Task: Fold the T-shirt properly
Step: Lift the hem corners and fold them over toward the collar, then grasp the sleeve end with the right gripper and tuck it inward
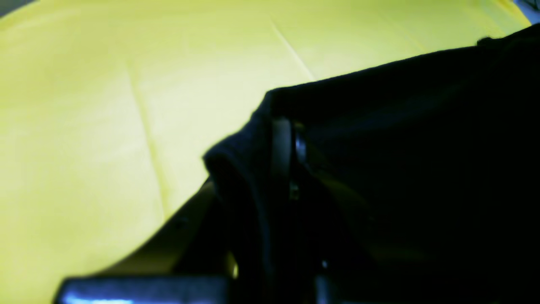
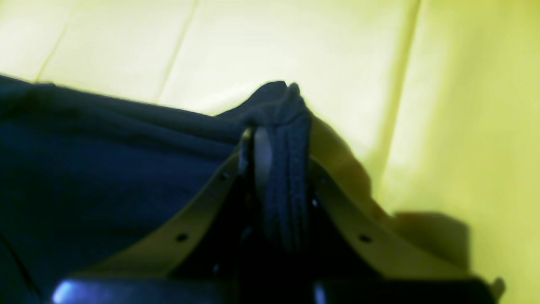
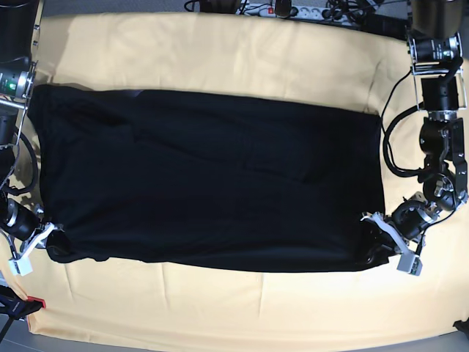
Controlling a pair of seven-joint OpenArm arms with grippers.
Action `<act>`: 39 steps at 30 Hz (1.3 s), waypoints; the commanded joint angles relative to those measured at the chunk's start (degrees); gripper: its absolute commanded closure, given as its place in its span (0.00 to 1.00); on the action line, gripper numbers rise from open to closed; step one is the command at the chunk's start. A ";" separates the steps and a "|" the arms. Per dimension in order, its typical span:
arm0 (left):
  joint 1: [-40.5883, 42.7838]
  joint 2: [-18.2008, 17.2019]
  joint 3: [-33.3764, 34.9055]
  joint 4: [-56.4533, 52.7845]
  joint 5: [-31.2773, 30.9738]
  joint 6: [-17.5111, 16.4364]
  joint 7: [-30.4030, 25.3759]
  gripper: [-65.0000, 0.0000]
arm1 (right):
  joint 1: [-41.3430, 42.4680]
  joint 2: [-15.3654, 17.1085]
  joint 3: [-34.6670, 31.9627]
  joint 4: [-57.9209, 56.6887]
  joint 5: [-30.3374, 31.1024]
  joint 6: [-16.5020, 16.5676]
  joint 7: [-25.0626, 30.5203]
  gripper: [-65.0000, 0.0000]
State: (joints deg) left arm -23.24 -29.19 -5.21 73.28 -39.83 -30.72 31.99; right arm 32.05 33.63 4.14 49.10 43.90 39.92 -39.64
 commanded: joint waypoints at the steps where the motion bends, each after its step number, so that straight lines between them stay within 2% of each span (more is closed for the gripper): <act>1: -1.36 -1.01 -0.46 0.79 -2.45 -2.43 -0.31 1.00 | 1.53 1.55 -0.09 0.76 1.11 0.08 0.46 1.00; 4: -1.01 -1.03 -0.46 0.79 -9.27 -9.28 6.14 1.00 | 1.29 1.66 -0.20 0.76 3.76 0.08 -3.43 1.00; 8: 1.18 -2.10 -0.46 0.81 -18.21 -9.28 11.93 1.00 | 0.04 2.03 -0.20 0.79 8.59 0.08 -10.47 1.00; 13: 5.35 -4.70 -0.48 0.85 -22.10 -9.28 12.87 1.00 | -2.40 4.70 -0.20 2.58 13.46 0.08 -14.73 1.00; 17: 6.45 -6.73 -0.48 0.85 -26.05 -9.28 14.51 1.00 | -6.25 7.04 -0.20 8.76 14.64 0.08 -16.24 1.00; 20: 6.43 -7.41 -0.48 0.85 -31.76 -9.28 20.26 1.00 | -9.88 7.52 -0.17 14.49 14.34 0.08 -17.59 1.00; 26: 6.40 -8.28 -0.48 0.85 -44.26 -9.28 36.41 1.00 | -14.62 8.22 -0.17 19.45 11.32 0.08 -17.66 1.00; 29: 6.40 -9.57 -0.48 0.85 -45.17 -9.28 39.26 1.00 | -14.75 8.68 -0.17 19.43 10.25 0.08 -17.64 1.00; 34: 6.43 -11.28 -0.48 0.85 -45.17 -9.28 40.37 1.00 | -14.95 9.11 -0.20 19.41 9.75 0.08 -17.66 1.00; 39: 6.58 -11.56 -0.46 0.85 -45.17 -9.28 40.52 1.00 | -14.93 9.20 -0.20 19.41 9.70 0.08 -17.64 1.00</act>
State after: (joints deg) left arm -15.55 -39.24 -5.21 73.34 -83.64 -39.55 73.12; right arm 15.73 40.97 3.40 67.55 53.39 39.94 -58.11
